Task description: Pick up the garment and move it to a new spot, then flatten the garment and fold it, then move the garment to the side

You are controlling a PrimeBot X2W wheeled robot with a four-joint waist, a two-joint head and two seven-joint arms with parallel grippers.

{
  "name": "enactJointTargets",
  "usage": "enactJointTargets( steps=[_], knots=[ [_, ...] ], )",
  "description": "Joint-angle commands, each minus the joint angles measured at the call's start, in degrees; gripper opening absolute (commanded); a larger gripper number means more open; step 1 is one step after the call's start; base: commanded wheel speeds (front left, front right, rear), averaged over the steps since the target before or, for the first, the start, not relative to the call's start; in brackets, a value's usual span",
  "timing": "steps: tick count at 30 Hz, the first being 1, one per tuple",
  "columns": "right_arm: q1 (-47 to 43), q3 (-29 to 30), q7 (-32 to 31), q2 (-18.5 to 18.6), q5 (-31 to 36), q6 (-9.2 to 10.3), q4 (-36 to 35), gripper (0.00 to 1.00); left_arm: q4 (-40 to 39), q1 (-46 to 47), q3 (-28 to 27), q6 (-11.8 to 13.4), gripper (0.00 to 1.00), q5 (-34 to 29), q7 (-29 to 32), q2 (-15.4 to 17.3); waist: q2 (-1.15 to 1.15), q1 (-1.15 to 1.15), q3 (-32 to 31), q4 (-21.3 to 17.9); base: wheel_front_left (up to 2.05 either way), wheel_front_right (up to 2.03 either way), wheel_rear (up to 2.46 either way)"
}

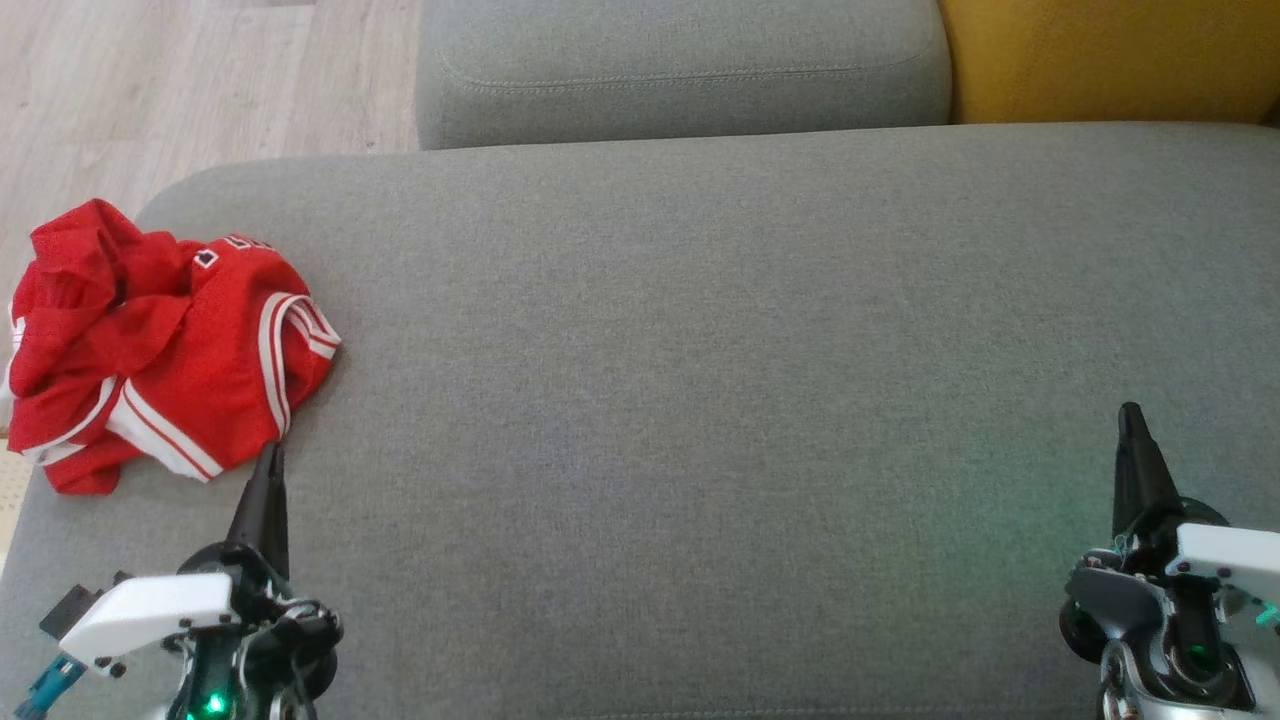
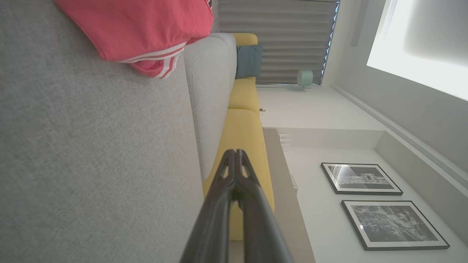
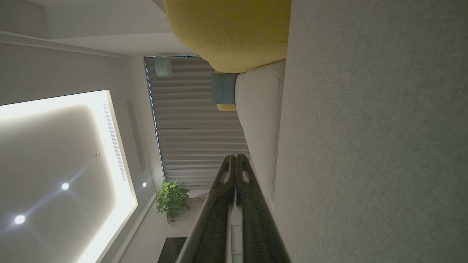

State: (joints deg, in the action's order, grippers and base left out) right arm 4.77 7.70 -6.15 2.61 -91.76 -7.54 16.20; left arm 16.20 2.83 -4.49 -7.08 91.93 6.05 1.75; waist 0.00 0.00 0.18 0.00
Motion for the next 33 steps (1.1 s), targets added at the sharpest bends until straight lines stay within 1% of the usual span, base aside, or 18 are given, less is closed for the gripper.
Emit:
enactJointTargets(
  steps=[1,2,3,9,19,26,33],
  knots=[
    [1.41,-1.2,-0.32,0.27,-0.42,0.05,-2.18,0.0,-2.17,3.35,-2.01,-0.41,0.0,0.26,0.42,1.12,0.0,0.0,0.0,0.0,0.0,0.0,0.0],
    [1.41,-1.2,-0.32,0.27,-0.42,0.05,-2.18,0.0,-2.17,3.35,-2.01,-0.41,0.0,0.26,0.42,1.12,0.0,0.0,0.0,0.0,0.0,0.0,0.0],
    [0.0,0.0,-0.01,0.0,0.0,0.0,0.0,1.0,0.0,0.0,0.0,0.0,1.0,0.0,0.0,0.0,0.0,0.0,0.0,0.0,0.0,0.0,0.0],
    [-2.28,-0.26,0.12,-0.33,0.12,0.0,4.6,1.0,4.67,-3.08,0.18,0.23,1.0,-0.06,-0.31,-0.65,0.0,0.0,0.02,0.0,0.0,0.0,0.0],
    [-1.58,-1.72,1.66,0.26,1.7,0.0,3.52,1.0,3.97,-2.33,0.35,0.19,1.0,-1.89,-1.83,-0.4,0.0,0.0,0.08,-0.04,0.0,0.0,0.0],
    [-0.84,-2.69,2.95,0.75,4.59,0.01,3.11,1.0,3.49,-1.74,0.13,0.15,1.0,-5.54,-3.0,-0.33,0.0,0.0,0.15,-0.15,0.0,0.0,0.0],
    [-0.18,-3.37,4.13,0.76,9.23,0.01,2.7,1.0,3.34,-1.21,-0.18,0.11,1.0,-10.91,-4.18,-0.28,0.0,0.0,0.19,-0.23,0.0,0.0,0.0]
  ],
)
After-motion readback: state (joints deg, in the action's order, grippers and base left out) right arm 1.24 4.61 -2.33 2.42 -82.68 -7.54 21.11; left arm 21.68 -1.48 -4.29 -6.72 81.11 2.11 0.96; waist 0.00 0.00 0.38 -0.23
